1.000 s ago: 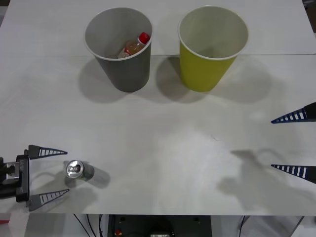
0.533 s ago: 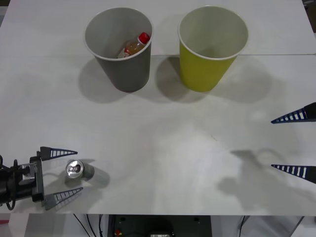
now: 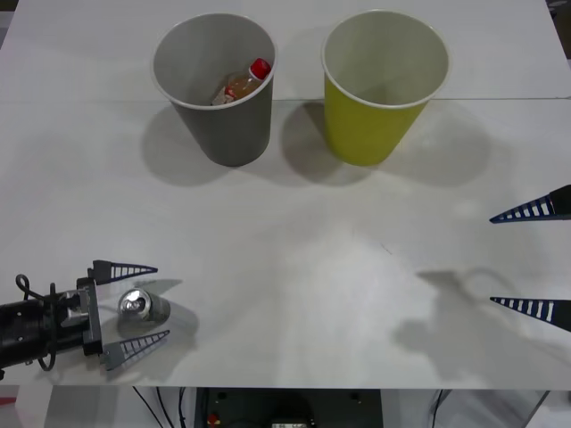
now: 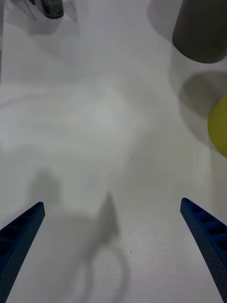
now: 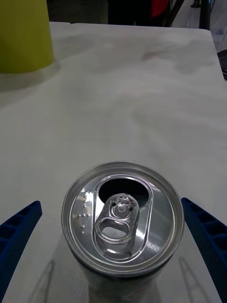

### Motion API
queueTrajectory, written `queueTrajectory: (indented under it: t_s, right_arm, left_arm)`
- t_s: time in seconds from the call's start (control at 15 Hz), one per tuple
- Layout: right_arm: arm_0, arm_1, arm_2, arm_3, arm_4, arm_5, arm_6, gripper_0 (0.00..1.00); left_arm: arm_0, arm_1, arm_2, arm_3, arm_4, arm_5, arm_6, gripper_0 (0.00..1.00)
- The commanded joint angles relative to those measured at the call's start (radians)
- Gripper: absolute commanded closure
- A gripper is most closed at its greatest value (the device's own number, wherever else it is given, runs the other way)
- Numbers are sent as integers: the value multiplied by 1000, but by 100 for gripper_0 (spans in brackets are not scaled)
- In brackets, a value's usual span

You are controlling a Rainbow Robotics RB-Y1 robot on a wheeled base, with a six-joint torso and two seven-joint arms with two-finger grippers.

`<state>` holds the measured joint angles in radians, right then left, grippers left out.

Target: Put the can into the green bin and the plastic bottle into the gray bin

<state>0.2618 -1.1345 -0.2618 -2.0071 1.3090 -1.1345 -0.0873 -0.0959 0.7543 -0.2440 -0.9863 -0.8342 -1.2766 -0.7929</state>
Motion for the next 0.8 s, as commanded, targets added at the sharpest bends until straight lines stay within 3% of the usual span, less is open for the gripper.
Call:
queueTrajectory:
  t_s: [0.07,0.13,0.2,0.27,0.33,0.4,0.8]
  right_arm:
    - [0,0,0,0,0,0,0,0]
    - [0,0,0,0,0,0,0,0]
    - [0,0,0,0,0,0,0,0]
    - [0,0,0,0,0,0,0,0]
    - [0,0,0,0,0,0,0,0]
    - [0,0,0,0,0,0,0,0]
    - [0,0,0,0,0,0,0,0]
  left_arm:
    - [-10,-16,0,14,-2,2,0,0]
    - [-11,-19,0,14,-3,2,0,14]
    - [-11,-19,0,14,-2,0,1,40]
    - [-10,-19,0,12,-3,0,1,77]
    - [-10,-19,0,14,-3,0,4,95]
    - [-11,-19,0,14,-3,0,6,100]
    - [-10,-19,2,15,-2,0,20,100]
